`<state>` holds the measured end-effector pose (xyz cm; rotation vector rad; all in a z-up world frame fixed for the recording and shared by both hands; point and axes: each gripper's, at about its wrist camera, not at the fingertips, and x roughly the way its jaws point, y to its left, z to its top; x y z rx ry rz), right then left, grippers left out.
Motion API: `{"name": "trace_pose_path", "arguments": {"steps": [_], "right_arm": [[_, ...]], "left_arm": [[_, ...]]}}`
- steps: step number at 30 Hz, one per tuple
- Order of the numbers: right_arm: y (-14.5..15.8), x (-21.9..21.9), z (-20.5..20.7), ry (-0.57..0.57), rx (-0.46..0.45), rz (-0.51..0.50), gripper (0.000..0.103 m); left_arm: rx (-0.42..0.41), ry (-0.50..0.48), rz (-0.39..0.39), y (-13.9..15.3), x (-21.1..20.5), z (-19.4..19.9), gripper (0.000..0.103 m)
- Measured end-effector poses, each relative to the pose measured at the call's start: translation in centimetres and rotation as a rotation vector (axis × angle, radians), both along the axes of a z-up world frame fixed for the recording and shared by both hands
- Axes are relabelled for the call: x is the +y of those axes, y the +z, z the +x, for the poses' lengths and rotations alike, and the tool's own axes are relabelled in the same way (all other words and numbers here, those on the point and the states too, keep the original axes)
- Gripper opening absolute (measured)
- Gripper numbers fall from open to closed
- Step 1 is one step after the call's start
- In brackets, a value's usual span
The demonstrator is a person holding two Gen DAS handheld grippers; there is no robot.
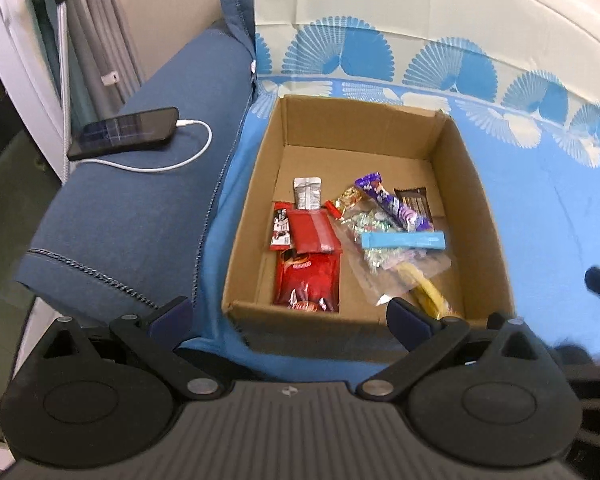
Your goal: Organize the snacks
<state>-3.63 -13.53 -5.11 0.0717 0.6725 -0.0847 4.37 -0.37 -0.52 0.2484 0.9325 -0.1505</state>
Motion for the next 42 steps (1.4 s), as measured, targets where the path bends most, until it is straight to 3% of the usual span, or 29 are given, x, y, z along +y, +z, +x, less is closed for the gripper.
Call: {"name": "trace_pose_path", "arguments": {"steps": [15, 22, 42], "right_arm": [[1.5, 0.1, -5.5, -0.022, -0.067, 0.014, 0.103], [2.3, 0.1, -7.2, -0.032, -0.112, 0.011, 0.103], [3.2, 1.0, -8.6, -0.018, -0.155, -0.019, 0.103]], "left_arm": [[-0.124, 0.017, 0.045, 1.6, 0.1, -5.5, 0.103], [-0.108, 0.005, 0.004, 1.7, 0.6, -6.9, 0.103], [-0.119, 0.014, 0.007, 2.1, 1.1, -7.7, 0.103]]}}
